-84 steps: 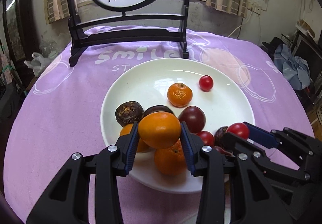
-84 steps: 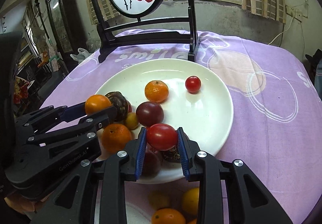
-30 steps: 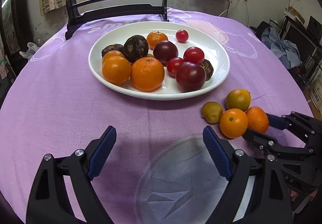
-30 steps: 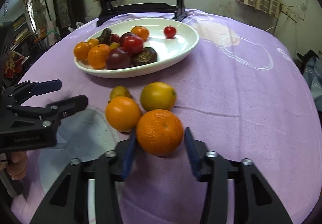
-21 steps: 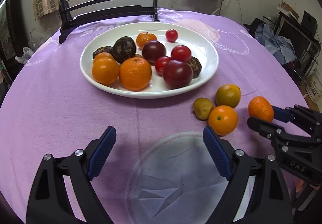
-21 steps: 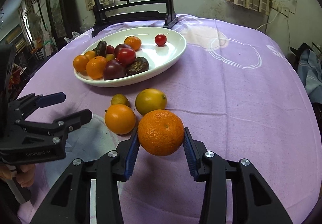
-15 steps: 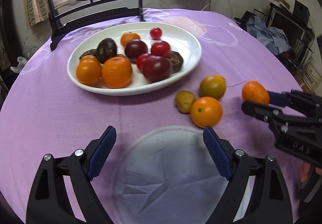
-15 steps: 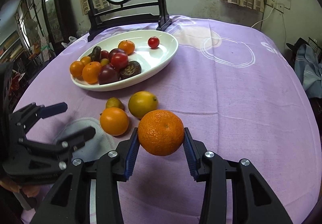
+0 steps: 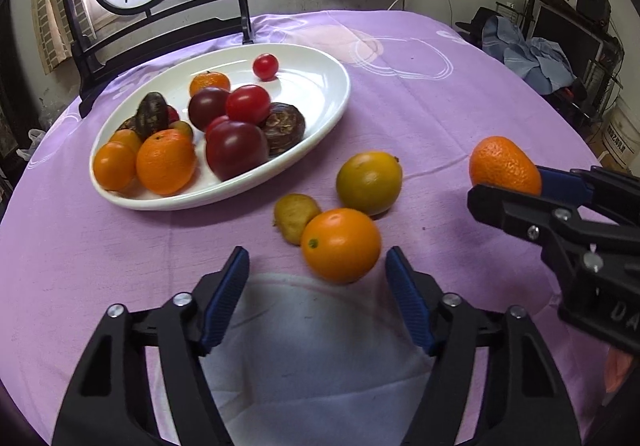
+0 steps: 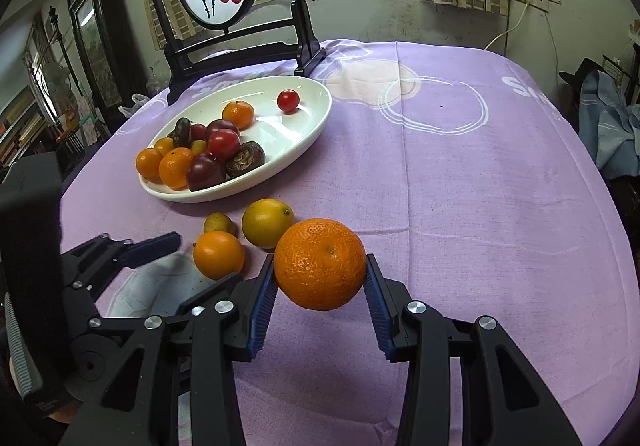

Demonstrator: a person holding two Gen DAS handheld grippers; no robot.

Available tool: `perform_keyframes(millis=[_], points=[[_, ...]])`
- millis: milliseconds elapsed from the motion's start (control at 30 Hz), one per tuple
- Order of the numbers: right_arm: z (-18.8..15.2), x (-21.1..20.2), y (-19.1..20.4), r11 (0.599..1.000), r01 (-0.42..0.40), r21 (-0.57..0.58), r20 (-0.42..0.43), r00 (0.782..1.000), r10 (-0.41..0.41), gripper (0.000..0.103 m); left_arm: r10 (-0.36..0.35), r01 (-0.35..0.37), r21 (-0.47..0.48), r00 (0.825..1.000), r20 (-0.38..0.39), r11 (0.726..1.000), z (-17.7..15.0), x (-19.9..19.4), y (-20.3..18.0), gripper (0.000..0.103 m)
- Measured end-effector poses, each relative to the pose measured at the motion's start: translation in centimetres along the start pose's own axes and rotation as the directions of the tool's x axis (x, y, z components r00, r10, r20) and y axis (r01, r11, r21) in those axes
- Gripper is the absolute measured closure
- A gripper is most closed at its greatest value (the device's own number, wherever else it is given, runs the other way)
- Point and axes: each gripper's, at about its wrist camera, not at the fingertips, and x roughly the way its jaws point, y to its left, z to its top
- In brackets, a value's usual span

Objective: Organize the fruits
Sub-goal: 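Grasp the large orange with the right tool while the left tool grasps a small orange, then release both oranges onto the white plate and withdraw both tools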

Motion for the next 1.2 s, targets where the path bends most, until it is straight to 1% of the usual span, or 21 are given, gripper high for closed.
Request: perform_keyframes(millis=[67,100,133,200,267,400,500,667,833,933,1067,1200], points=[[0.0,0.0,0.0,1.0,-0.005,0.002,0.001,1.0,0.005,0.059,0.004,-0.004,-0.005,1.0,-0.011,1.0,0.3,0.5,-0.3,0.038],[0.0,0.0,0.0,1.0,-0.006,0.002,0.001,1.0,0.006,0.059,0.004,-0.004,-0.011,1.0,-0.016,1.0,0.4,0.8,-0.4,0.044],[0.0,0.0,0.0,1.0,-0.006,0.0,0.0,1.0,0.006,0.059,-0.001,0.0,-0.017,1.0,-0.022,1.0,0.5,1.0,-0.4,0.054],[0.0,0.0,0.1,1.0,-0.008,-0.001,0.0,1.0,0.008,0.059,-0.013,0.012,-0.037,1.0,-0.022,0.999,0.6,1.1,-0.1,0.056],[0.0,-0.1,0.1,1.0,-0.008,-0.003,0.0,1.0,0.008,0.059,-0.029,0.028,-0.035,0.999,-0.021,0.999,0.4,0.9,0.0,0.064],[-0.1,0.0,0.3,1.0,-0.01,-0.011,-0.001,1.0,0.01,0.059,-0.03,0.029,-0.038,0.999,-0.033,0.999,0.2,-0.1,0.7,0.064],[-0.1,0.0,0.5,1.0,-0.013,-0.013,0.0,1.0,0.013,0.059,-0.017,0.016,-0.051,1.0,-0.012,0.999,0.0,-1.2,1.5,0.064],[-0.3,0.1,0.9,1.0,-0.018,-0.023,-0.003,1.0,0.018,0.06,-0.022,0.022,-0.067,1.0,0.003,0.997,-0.3,-2.4,2.8,0.064],[-0.3,-0.3,1.8,0.999,-0.029,-0.039,0.036,0.999,0.03,0.06,-0.001,0.004,-0.086,1.0,0.031,0.996,-0.3,-3.7,4.9,0.064],[0.1,-0.4,2.6,0.999,-0.036,-0.04,0.055,0.998,0.038,0.06,0.016,-0.011,-0.118,0.999,0.045,0.993,0.1,-4.1,6.7,0.064],[1.2,-0.4,3.7,0.999,-0.031,-0.045,0.078,0.996,0.034,0.06,0.024,-0.014,-0.167,0.998,0.061,0.986,2.0,-4.1,8.8,0.064],[3.0,0.3,4.9,0.997,-0.044,-0.067,0.069,0.996,0.049,0.06,0.049,-0.031,-0.209,0.995,0.083,0.977,3.7,-4.0,10.4,0.064]])
